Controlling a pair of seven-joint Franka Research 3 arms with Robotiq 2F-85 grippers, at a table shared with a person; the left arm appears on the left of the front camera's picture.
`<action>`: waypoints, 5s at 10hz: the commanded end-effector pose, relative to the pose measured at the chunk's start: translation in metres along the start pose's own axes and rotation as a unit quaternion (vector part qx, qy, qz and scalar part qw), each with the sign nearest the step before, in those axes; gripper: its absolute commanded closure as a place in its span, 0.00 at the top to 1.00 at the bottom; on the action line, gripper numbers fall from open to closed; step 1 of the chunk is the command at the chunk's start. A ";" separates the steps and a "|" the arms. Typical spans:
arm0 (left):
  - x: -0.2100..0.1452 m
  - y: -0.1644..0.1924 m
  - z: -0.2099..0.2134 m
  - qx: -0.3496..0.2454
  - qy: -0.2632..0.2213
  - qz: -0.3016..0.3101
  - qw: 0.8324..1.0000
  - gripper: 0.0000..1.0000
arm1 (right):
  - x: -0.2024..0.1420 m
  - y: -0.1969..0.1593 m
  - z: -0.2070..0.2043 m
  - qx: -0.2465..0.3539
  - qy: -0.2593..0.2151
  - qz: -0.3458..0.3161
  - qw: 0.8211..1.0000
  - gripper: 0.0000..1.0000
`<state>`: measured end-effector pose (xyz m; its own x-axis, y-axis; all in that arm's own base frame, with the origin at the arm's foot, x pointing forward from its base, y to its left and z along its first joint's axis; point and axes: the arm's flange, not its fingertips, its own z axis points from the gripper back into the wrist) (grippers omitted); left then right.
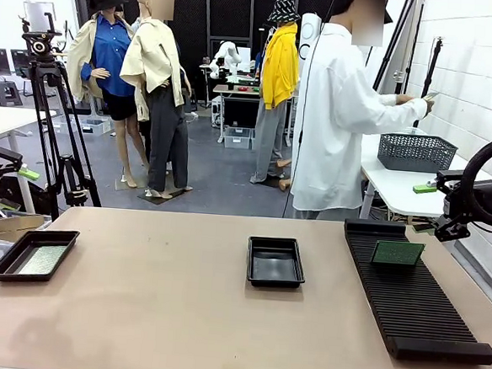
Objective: Inspect and transfer BCBs to ESD trays.
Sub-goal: Pick up the Blank PCB from the PCB Rack and place it in the right ESD tray.
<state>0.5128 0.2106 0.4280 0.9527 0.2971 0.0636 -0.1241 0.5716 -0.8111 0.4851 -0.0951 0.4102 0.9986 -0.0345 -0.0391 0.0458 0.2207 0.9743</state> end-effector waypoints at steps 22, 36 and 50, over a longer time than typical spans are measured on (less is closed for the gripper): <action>-0.017 0.033 0.015 -0.208 0.126 -0.074 0.967 1.00 | 0.020 0.056 -0.032 -0.224 0.120 0.220 0.942 1.00; -0.017 0.033 0.015 -0.208 0.126 -0.074 0.967 1.00 | 0.084 0.075 -0.055 -0.466 0.366 0.597 0.540 1.00; -0.017 0.033 0.015 -0.208 0.126 -0.074 0.967 1.00 | 0.086 0.053 -0.071 -0.451 0.340 0.616 0.550 1.00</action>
<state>0.4888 0.2354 0.4081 0.9955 0.0092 0.0941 0.0897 0.2231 -0.9707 0.5780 -0.0201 0.4542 0.0562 0.9898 0.1309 -0.9918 0.0704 -0.1069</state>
